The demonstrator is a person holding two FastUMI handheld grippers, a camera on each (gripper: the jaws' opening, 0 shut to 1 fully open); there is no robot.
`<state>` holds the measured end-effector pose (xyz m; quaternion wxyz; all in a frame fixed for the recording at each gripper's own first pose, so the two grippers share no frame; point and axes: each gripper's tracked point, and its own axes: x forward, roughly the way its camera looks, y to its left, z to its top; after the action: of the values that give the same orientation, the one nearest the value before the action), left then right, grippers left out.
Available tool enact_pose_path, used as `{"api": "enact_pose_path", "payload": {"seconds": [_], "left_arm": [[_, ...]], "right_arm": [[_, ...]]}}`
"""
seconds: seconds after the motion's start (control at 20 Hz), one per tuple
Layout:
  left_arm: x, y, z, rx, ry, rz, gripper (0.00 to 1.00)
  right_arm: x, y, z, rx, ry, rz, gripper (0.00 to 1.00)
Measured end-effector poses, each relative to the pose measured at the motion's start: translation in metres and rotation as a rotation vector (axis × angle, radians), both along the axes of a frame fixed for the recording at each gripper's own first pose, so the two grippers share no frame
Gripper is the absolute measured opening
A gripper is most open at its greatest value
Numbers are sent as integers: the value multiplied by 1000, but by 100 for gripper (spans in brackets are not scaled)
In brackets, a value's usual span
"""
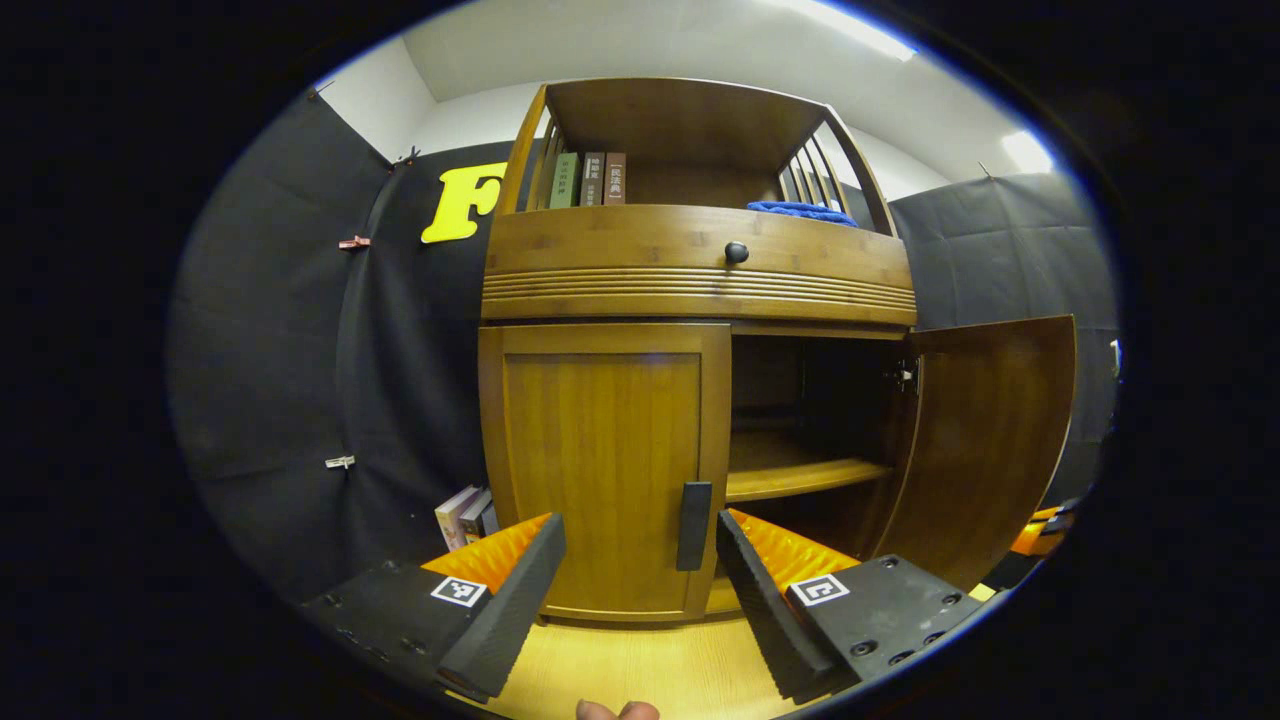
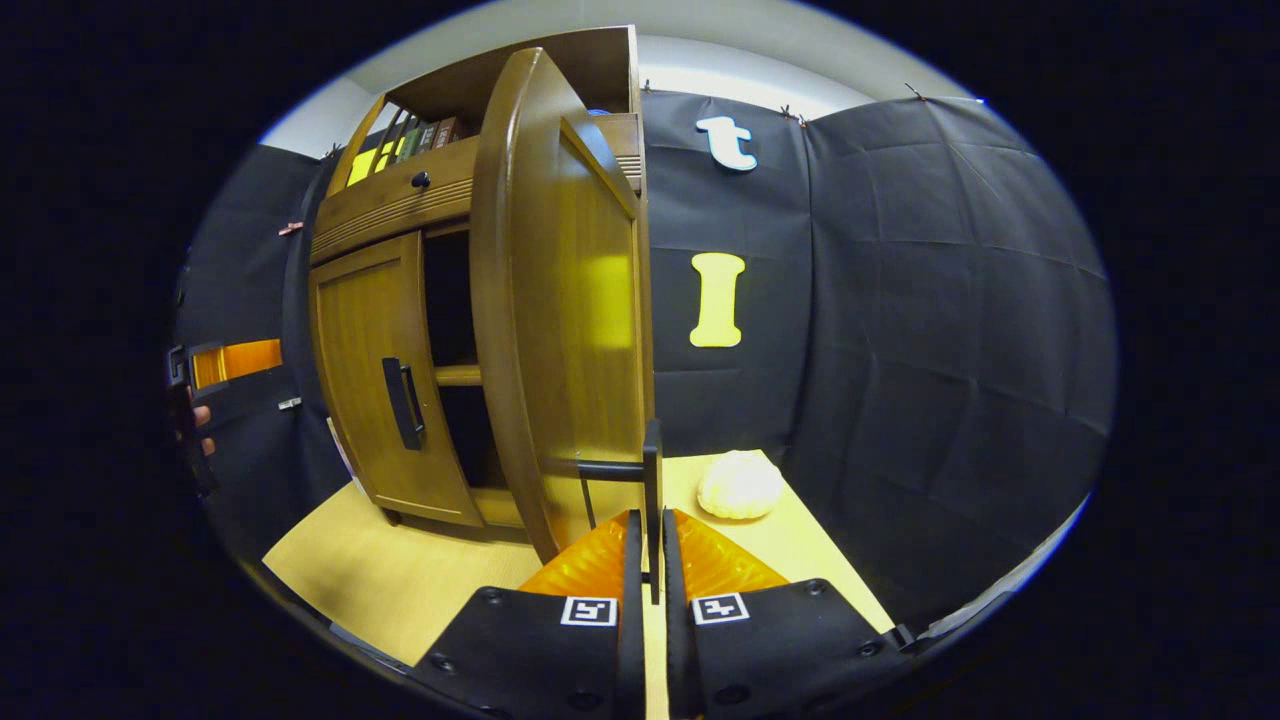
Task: Open the right door of the double-door shoe cabinet with the right hand, and open the left door with the left hand.
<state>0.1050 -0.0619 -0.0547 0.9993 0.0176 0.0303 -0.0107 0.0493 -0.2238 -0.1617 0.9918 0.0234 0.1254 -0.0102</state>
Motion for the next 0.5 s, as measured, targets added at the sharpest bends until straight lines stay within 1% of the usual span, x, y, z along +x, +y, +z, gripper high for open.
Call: {"api": "enact_pose_path", "payload": {"seconds": [0.1, 0.15, 0.35, 0.4, 0.45, 0.5], "left_arm": [[5, -6, -6, -4, 11, -7, 93], [8, -9, -9, -8, 17, -10, 94], [21, -21, -15, -12, 23, -24, 94], [25, -26, -17, -10, 24, -28, 94], [29, -30, -20, -10, 24, -32, 93], [34, -33, -23, -11, 27, -37, 94]], "right_arm": [[-2, -16, 2, -21, -4, -28, 13], [-3, -23, 5, -24, -7, -38, 12], [-7, -46, 7, -11, -18, -82, 12], [-8, -51, 6, -10, -21, -100, 22], [-8, -58, 7, -19, -27, -126, 12], [-11, -67, 8, -34, -33, -159, 13]]}}
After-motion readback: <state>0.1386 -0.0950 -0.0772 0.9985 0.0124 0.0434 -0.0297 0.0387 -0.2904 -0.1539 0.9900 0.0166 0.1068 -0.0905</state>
